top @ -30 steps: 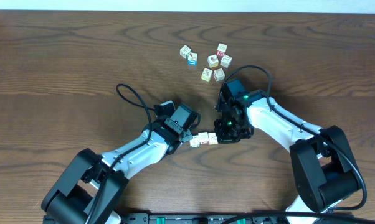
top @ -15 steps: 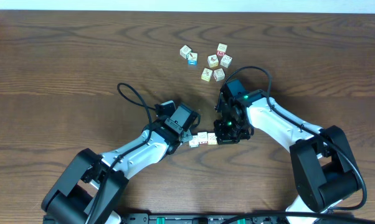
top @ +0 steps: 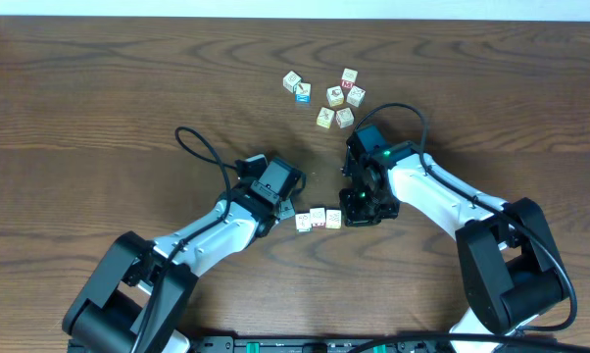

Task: Lift 3 blocks

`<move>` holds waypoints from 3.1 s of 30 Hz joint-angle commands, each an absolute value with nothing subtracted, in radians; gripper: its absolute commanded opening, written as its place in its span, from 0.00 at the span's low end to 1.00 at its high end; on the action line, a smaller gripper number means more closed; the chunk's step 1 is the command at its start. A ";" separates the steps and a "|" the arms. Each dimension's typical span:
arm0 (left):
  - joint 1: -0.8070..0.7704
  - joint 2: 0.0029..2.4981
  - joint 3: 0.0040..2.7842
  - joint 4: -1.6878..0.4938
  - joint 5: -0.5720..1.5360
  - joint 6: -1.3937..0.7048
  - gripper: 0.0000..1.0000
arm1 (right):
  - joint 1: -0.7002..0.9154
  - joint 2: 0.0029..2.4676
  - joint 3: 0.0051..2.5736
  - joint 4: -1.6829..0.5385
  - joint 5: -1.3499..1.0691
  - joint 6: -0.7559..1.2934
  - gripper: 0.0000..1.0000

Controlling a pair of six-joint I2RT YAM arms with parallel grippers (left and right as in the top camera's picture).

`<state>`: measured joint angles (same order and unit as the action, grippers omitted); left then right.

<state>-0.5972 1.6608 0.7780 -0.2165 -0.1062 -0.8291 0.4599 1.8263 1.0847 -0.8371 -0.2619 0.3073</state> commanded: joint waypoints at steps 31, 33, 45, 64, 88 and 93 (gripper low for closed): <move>-0.539 1.668 0.768 -0.215 -0.120 -0.653 0.08 | 0.471 1.831 1.082 -0.756 -0.246 0.301 0.04; -0.525 1.668 0.768 -0.214 -0.120 -0.638 0.08 | 0.470 1.831 1.082 -0.747 -0.186 0.307 0.04; -0.275 1.528 0.768 -0.174 -0.080 -0.544 0.08 | 0.469 1.831 1.082 -0.577 -0.241 0.273 0.03; -0.184 1.441 0.768 -0.230 -0.060 -0.489 0.08 | 0.585 1.831 1.082 -0.497 -0.304 0.297 0.02; -0.184 1.441 0.768 -0.231 -0.060 -0.482 0.07 | 0.585 1.831 1.082 -0.554 -0.303 0.303 0.01; -0.184 1.441 0.768 -0.231 -0.060 -0.482 0.08 | 0.570 1.831 1.082 -0.507 -0.286 0.303 0.03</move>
<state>-0.1879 1.4490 0.7757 -0.2276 -0.0578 -0.4961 0.5774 1.8263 1.0840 -0.5259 -0.2939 0.2920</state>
